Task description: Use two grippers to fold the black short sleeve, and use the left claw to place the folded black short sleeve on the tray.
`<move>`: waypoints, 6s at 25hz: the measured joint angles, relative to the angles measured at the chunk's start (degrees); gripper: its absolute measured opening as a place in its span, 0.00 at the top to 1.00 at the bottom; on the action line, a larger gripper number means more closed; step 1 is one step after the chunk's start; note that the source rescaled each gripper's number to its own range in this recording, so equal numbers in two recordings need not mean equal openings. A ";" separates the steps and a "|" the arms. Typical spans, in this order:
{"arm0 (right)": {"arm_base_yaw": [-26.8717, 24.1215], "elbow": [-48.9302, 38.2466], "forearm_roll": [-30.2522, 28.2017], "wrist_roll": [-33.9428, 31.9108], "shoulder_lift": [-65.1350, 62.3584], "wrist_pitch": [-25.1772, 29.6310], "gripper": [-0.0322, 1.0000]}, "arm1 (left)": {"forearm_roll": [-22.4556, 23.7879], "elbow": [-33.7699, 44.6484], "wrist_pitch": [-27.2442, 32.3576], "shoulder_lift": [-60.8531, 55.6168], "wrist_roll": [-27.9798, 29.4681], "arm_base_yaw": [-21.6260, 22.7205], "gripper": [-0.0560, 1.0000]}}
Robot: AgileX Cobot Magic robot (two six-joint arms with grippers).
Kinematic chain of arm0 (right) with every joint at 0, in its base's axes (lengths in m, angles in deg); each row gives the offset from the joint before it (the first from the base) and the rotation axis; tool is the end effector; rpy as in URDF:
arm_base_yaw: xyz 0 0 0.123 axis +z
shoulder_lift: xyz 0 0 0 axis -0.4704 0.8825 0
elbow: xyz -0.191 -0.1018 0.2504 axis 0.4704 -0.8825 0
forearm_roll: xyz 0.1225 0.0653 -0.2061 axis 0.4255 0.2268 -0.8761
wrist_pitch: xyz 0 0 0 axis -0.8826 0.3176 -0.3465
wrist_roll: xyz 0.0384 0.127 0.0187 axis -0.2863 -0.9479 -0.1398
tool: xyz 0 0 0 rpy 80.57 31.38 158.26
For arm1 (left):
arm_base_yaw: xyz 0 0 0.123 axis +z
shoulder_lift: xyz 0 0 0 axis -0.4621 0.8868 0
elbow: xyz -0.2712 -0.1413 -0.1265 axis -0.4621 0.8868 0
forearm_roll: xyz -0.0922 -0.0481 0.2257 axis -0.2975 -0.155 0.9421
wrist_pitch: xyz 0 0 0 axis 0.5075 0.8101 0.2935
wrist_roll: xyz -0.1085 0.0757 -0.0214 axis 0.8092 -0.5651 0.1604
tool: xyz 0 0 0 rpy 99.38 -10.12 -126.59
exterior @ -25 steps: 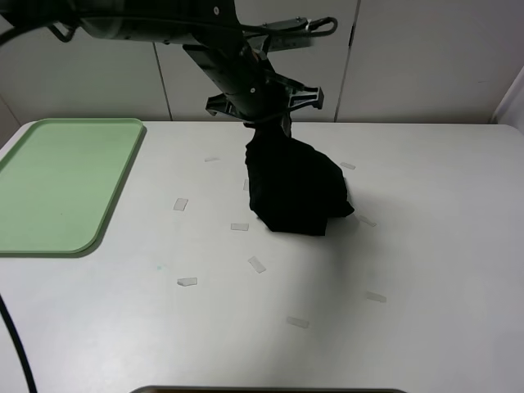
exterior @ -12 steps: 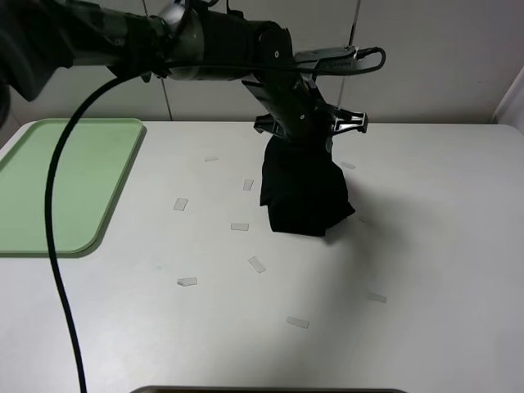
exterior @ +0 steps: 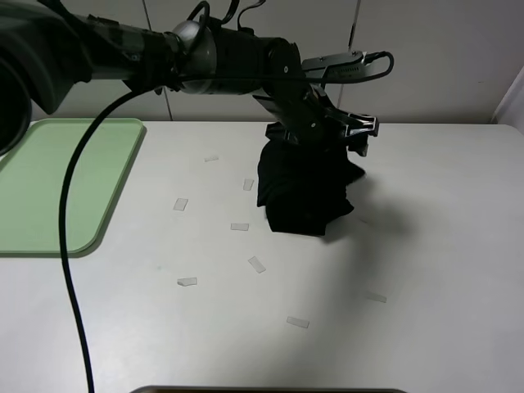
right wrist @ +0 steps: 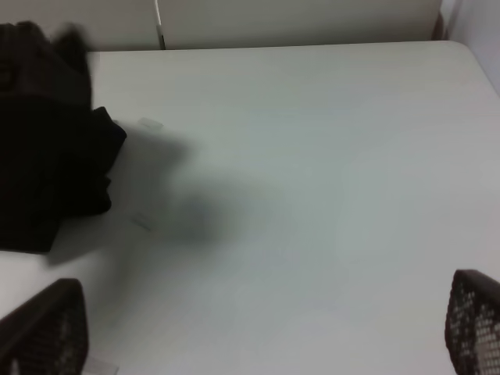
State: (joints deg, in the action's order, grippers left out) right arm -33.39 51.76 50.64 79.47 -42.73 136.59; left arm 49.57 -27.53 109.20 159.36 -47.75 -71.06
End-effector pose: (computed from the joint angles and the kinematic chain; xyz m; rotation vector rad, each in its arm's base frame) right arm -0.0128 0.0106 0.2569 0.0793 2.0144 0.0309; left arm 0.4141 -0.4057 0.1880 0.4085 2.3536 -0.6794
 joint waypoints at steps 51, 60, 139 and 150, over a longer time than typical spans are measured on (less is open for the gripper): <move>0.00 0.00 0.00 -0.02 0.00 -0.25 0.00 | 9.91 -13.57 23.24 9.01 -6.59 2.27 0.00; 0.00 0.00 0.00 -0.02 0.00 -0.29 0.00 | 7.64 -21.84 36.16 3.96 -5.80 4.18 0.00; 0.00 0.00 0.00 -0.02 0.00 -0.29 0.00 | 14.23 -19.29 47.26 9.67 -12.43 21.62 0.51; 0.00 0.00 0.00 -0.02 0.00 -0.29 0.00 | 16.65 -8.40 47.26 -1.55 -12.51 25.71 0.51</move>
State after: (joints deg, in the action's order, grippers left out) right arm -33.39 51.76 50.64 79.45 -42.73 136.30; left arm 66.22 -35.93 156.45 157.81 -60.26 -45.35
